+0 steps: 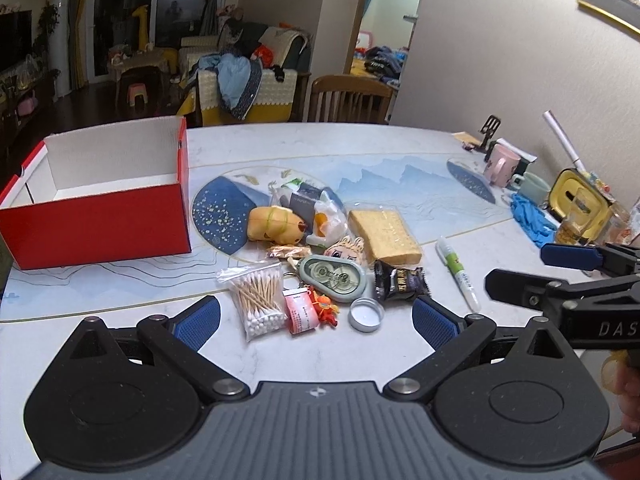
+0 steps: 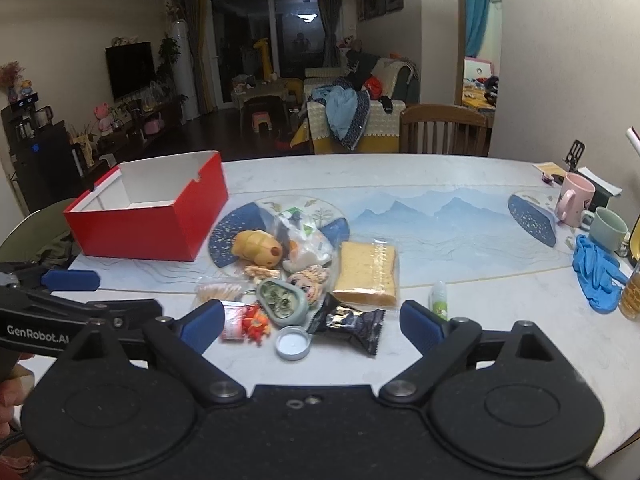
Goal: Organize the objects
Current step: 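Reach the left tool to the cotton swab bag while the right tool reaches the glue stick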
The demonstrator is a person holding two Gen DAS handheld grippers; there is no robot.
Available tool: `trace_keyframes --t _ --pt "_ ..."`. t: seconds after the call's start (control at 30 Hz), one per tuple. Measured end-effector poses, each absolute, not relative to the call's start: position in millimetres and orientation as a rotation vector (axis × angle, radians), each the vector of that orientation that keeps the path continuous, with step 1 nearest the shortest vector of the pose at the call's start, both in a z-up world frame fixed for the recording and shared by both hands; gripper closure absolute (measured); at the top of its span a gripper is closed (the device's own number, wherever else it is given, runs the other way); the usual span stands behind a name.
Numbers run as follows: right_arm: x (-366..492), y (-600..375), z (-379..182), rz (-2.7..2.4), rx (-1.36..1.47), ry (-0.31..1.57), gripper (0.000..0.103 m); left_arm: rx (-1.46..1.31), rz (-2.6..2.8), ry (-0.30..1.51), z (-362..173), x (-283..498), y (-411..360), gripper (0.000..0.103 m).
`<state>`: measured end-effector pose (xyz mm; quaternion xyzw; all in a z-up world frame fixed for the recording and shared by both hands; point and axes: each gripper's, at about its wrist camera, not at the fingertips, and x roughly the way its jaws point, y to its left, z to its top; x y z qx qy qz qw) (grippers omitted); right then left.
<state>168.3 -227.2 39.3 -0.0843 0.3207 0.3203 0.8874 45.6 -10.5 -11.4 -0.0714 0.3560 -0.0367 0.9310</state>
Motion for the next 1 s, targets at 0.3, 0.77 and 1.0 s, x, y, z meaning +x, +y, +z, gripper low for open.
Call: trace_keyframes --t 0.3,0.77,1.0 --pt "226 -238 17 0.596 -0.129 0.769 0.013 -0.206 0.055 0.84 -45 90 7 0.0" --pt "280 -249 -23 0.547 -0.187 0.856 0.017 -0.164 0.232 0.954 -101 141 23 0.001" --pt "295 -252 -33 0.545 -0.203 0.883 0.019 -0.132 0.252 0.972 -111 167 18 0.001"
